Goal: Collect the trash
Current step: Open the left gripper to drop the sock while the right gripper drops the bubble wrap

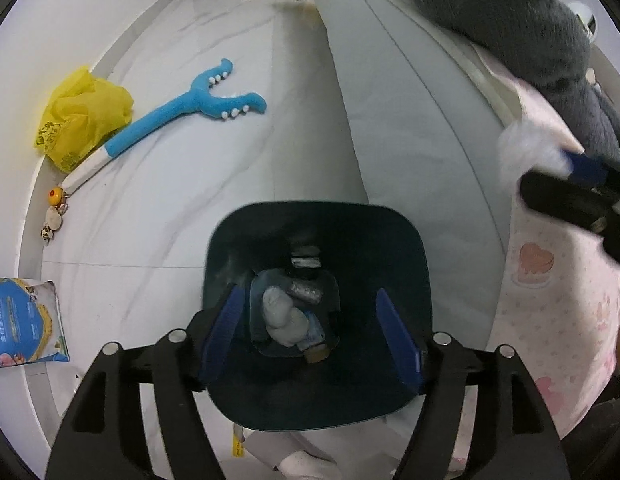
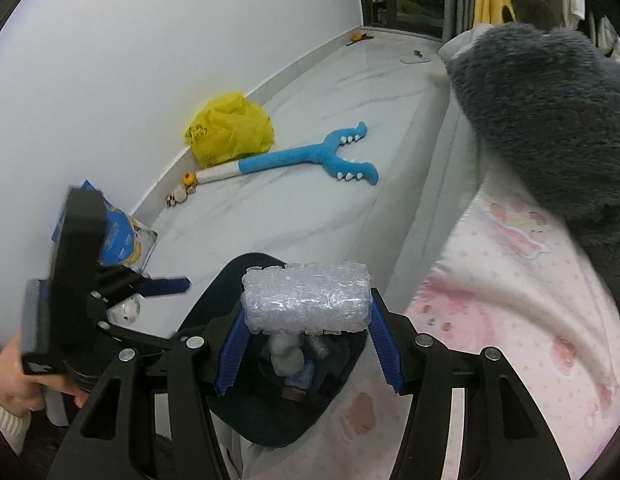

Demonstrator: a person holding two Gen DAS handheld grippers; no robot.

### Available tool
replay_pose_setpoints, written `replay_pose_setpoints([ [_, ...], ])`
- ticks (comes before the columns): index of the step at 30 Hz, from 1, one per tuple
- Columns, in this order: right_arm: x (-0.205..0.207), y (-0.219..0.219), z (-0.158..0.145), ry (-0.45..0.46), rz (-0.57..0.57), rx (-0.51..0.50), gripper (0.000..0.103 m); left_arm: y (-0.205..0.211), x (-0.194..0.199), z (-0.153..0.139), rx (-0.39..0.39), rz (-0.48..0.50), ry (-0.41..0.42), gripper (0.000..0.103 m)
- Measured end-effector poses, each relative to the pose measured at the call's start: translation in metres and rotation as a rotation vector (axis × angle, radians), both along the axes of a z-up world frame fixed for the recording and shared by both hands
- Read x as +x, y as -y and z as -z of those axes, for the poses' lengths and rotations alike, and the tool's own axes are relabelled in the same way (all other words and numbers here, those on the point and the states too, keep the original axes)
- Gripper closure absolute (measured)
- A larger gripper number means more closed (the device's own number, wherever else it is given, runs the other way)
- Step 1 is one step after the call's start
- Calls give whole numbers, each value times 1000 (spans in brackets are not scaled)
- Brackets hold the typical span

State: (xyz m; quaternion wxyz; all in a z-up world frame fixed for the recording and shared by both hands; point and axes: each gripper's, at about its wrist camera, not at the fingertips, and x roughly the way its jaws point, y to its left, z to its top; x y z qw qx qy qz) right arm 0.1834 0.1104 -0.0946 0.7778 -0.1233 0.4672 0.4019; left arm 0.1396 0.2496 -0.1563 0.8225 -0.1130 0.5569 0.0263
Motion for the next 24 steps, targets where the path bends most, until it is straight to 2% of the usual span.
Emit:
replay_pose_setpoints([
  [15, -21, -43, 54, -50, -58, -160, 45, -42, -22, -44, -4, -104, 172, 24],
  [19, -31, -52, 66, -36, -88, -224, 45, -48, -33, -66, 1, -118, 264, 21],
  [24, -38, -55, 72, -34, -106, -267, 43, -52, -42, -85, 8, -140, 334, 18],
])
